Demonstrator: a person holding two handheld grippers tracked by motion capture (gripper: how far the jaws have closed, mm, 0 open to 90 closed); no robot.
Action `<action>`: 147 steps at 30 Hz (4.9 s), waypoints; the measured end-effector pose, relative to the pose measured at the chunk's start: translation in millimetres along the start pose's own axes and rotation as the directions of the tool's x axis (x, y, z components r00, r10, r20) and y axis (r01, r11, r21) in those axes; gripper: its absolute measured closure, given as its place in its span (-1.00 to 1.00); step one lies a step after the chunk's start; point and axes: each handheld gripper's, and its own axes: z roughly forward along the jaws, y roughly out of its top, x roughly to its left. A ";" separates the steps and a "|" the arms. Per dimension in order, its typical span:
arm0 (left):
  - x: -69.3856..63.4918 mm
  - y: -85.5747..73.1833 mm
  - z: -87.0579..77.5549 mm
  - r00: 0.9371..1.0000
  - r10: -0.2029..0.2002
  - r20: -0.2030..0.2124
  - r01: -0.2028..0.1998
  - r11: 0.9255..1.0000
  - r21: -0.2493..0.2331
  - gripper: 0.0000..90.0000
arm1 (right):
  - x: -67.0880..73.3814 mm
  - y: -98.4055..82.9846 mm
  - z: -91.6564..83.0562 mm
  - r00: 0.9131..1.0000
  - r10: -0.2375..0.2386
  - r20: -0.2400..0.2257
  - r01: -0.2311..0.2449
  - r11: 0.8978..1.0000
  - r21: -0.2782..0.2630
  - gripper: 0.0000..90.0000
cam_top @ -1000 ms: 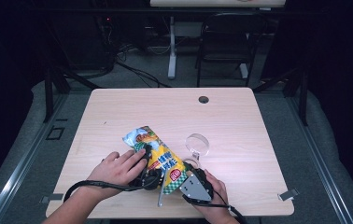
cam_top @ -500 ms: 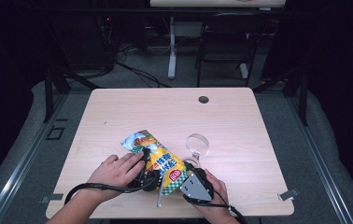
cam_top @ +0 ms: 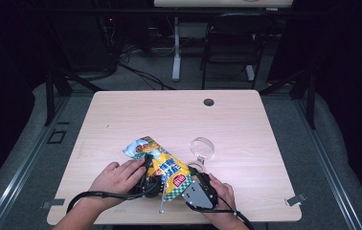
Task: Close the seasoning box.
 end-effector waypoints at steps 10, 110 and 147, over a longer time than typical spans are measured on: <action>-2.7 -1.8 1.5 0.999 -0.033 -0.004 0.033 0.999 -0.007 0.81 | -3.3 4.1 -0.4 0.996 -0.083 -0.009 0.083 0.996 0.027 0.57; -45.0 -28.7 21.2 0.750 -0.597 0.286 0.646 0.755 -0.117 0.83 | -14.3 48.6 -0.3 0.851 -0.519 -0.076 0.525 0.844 0.108 0.56; -48.5 -33.0 28.6 0.673 -0.635 0.378 0.713 0.694 -0.102 0.83 | -17.6 43.6 -0.3 0.907 -0.409 -0.103 0.418 0.905 0.084 0.10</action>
